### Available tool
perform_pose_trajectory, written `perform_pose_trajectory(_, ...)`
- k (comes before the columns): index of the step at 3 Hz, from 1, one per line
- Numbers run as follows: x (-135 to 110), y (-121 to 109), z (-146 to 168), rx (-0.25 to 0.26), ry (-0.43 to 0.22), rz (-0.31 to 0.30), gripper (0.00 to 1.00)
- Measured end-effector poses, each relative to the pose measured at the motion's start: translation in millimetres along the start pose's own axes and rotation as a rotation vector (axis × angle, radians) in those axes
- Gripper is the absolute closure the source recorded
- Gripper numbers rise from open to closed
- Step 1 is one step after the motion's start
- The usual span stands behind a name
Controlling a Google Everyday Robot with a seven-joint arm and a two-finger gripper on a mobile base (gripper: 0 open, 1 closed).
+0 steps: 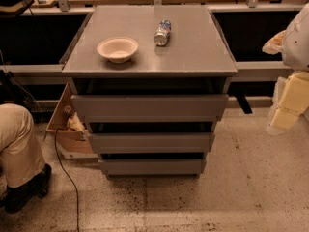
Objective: Open middle drawer
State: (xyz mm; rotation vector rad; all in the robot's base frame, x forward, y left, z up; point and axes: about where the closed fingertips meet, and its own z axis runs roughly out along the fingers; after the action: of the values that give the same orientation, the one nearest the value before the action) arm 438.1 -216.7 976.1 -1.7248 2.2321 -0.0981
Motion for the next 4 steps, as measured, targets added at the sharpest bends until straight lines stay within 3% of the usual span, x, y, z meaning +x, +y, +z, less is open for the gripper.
perform_pose_trajectory(1, -0.4, -0.3, -0.2, 0.003, -0.001, 0.000, 0.00)
perform_pose_trajectory(2, -1.1, 0.2, 27.1, -0.001, -0.001, 0.000, 0.00)
perform_pose_trajectory(4, -2.3, 19.4, 150.7, -0.069, -0.001, -0.024, 0.00)
